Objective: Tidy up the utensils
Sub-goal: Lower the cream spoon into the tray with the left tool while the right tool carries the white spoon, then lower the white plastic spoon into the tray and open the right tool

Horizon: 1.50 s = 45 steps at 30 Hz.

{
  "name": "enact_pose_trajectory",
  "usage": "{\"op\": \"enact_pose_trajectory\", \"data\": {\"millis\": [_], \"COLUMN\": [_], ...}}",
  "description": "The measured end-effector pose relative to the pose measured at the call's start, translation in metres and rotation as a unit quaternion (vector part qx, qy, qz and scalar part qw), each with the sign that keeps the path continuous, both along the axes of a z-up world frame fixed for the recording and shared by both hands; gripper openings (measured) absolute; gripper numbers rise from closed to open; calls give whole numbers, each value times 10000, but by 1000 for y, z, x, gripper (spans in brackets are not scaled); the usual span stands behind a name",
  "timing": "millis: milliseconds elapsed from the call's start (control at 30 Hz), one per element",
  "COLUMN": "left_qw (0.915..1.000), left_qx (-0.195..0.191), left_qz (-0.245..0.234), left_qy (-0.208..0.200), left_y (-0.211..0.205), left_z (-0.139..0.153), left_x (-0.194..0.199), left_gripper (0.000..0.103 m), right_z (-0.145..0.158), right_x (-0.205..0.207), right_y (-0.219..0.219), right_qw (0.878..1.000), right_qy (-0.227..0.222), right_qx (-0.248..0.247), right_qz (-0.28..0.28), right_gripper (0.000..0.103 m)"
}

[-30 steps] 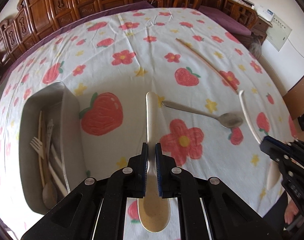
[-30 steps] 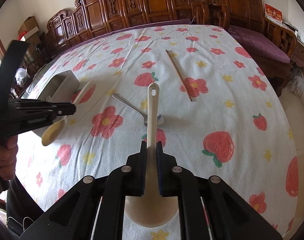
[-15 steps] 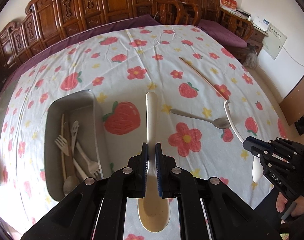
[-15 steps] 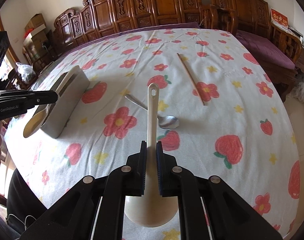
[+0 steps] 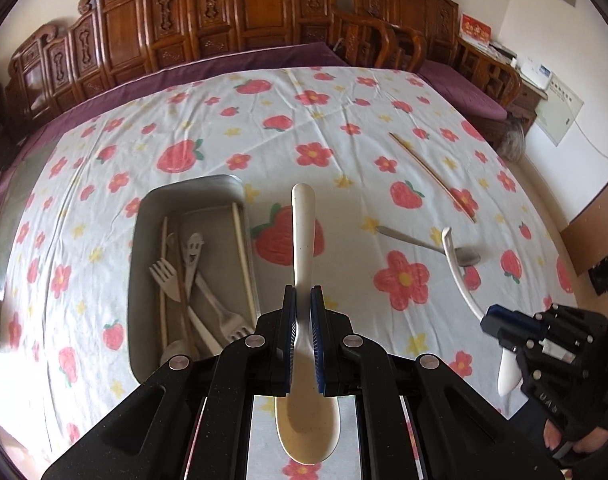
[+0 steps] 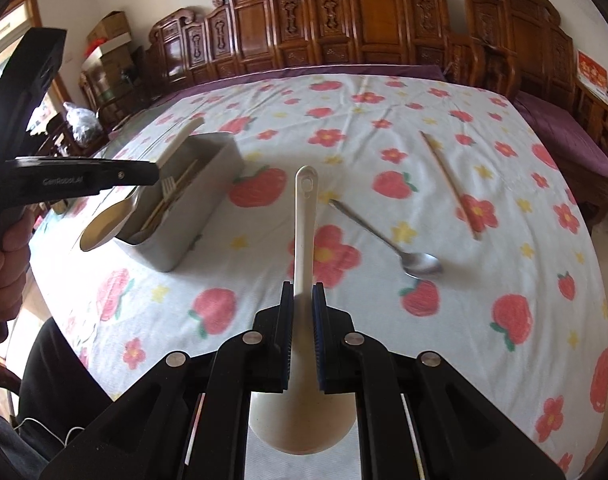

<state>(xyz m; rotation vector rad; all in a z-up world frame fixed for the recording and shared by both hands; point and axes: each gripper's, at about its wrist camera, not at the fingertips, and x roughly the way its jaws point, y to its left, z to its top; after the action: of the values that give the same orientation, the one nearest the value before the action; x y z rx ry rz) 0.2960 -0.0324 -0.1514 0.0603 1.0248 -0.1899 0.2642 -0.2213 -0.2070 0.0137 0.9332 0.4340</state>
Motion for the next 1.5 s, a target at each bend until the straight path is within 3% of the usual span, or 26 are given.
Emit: {"op": "enact_pose_trajectory", "data": {"millis": [300, 900, 1500], "left_qw": [9996, 9978, 9962], "left_qx": [-120, -422, -387], "left_qz": [234, 518, 697], "left_qy": [-120, 15, -348], "left_y": [43, 97, 149], "left_z": [1, -28, 0], "left_x": [11, 43, 7], "left_gripper": [7, 7, 8], "right_z": [18, 33, 35], "right_x": [22, 57, 89], "right_y": [48, 132, 197], "right_qw": [9996, 9972, 9962], "right_qy": [-79, -8, 146], "right_qx": [-106, -284, -4], "right_qz": [241, 686, 859], "right_gripper": [11, 11, 11]}}
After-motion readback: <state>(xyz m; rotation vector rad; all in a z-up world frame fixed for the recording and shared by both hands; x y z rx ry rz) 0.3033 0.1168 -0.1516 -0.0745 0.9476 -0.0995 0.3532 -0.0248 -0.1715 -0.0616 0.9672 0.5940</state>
